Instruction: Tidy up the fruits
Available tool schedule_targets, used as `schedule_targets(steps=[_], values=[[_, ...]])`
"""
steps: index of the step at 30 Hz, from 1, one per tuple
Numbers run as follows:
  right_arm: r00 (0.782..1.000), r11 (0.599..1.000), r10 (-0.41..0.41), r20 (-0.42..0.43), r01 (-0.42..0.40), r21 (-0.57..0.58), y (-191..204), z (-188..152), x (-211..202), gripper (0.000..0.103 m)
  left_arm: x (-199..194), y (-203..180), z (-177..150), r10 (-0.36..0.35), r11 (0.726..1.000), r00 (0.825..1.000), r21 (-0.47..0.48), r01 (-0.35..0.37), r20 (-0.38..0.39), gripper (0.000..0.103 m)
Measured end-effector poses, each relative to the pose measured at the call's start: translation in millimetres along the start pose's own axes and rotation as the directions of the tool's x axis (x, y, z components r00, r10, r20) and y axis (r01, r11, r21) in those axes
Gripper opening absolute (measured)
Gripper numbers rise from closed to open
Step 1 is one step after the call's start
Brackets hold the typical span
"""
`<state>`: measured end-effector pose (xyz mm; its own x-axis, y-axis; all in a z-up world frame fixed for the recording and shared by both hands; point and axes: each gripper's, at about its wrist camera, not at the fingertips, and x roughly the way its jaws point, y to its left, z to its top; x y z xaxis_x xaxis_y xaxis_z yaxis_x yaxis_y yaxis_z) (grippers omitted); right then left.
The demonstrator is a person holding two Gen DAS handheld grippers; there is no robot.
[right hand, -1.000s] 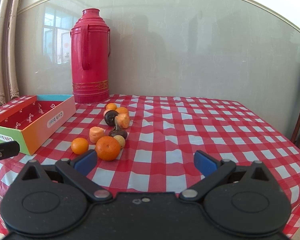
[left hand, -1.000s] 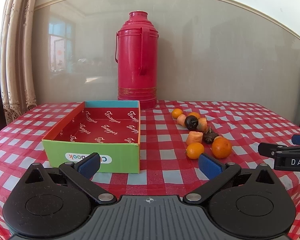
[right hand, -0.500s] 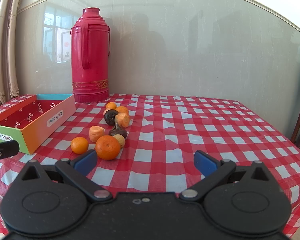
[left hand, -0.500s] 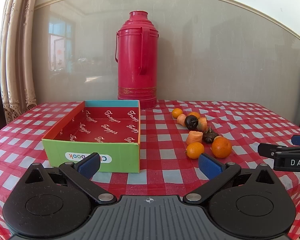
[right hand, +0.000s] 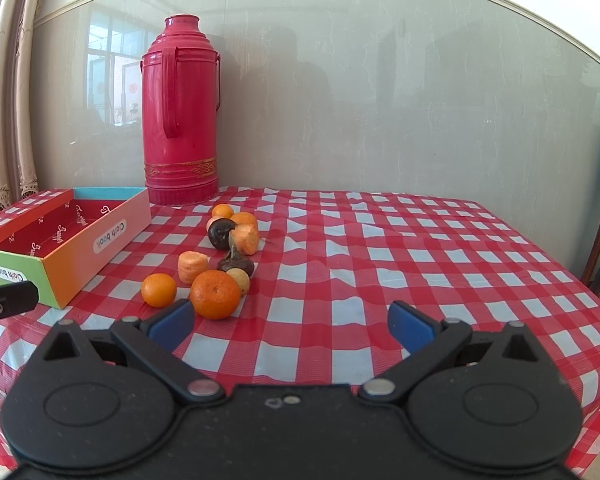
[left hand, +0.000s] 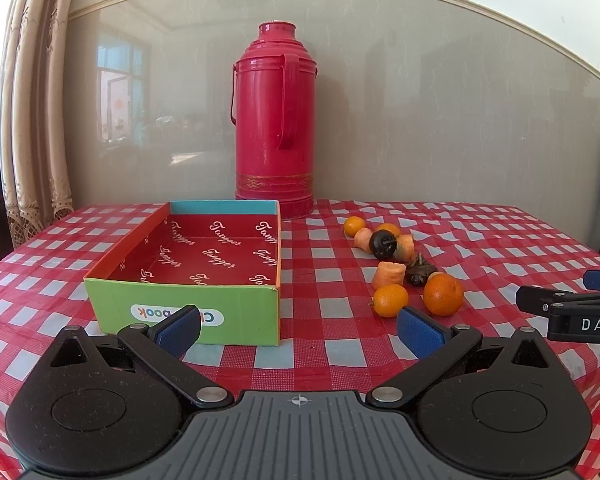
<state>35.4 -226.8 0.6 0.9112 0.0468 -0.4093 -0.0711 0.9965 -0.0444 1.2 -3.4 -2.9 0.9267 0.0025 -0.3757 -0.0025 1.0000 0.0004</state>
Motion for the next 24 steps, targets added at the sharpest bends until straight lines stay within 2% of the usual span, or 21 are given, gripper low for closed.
schedule_targets(steps=[24], values=[[1.000,1.000,0.000,0.000,0.000,-0.001,-0.3,-0.1,0.3,0.097,-1.9,0.4,0.2,-0.001,1.000,1.000,0.001,0.001,-0.001,0.103]])
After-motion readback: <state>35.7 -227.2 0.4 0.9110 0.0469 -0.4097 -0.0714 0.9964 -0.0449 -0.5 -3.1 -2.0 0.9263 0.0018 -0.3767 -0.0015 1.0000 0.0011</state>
